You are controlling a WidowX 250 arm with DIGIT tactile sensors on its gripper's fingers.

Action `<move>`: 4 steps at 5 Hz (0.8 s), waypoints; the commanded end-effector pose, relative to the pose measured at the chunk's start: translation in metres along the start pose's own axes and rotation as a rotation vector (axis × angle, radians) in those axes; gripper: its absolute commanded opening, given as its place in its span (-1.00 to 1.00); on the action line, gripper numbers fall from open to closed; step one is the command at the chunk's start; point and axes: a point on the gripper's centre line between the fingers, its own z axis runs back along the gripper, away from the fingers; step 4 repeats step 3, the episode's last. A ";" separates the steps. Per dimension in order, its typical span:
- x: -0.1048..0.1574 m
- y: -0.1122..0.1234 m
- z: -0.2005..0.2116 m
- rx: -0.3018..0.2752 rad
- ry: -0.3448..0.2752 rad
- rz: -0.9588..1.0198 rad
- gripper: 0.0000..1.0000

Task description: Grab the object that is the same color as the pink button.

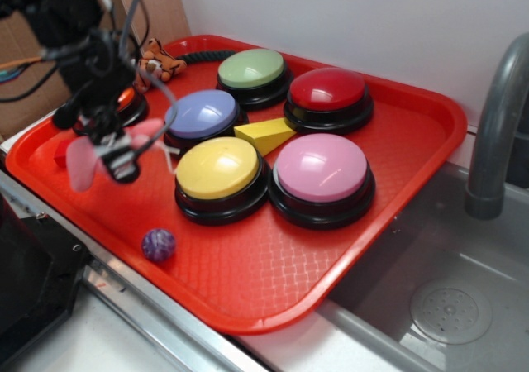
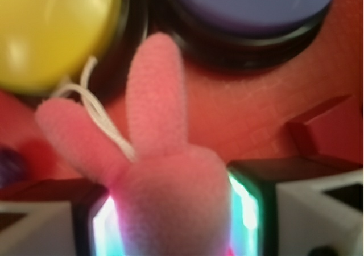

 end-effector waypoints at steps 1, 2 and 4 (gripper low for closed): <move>0.057 -0.038 0.055 0.016 -0.059 0.290 -1.00; 0.066 -0.041 0.065 0.032 -0.068 0.318 -1.00; 0.078 -0.048 0.074 0.116 -0.054 0.368 -1.00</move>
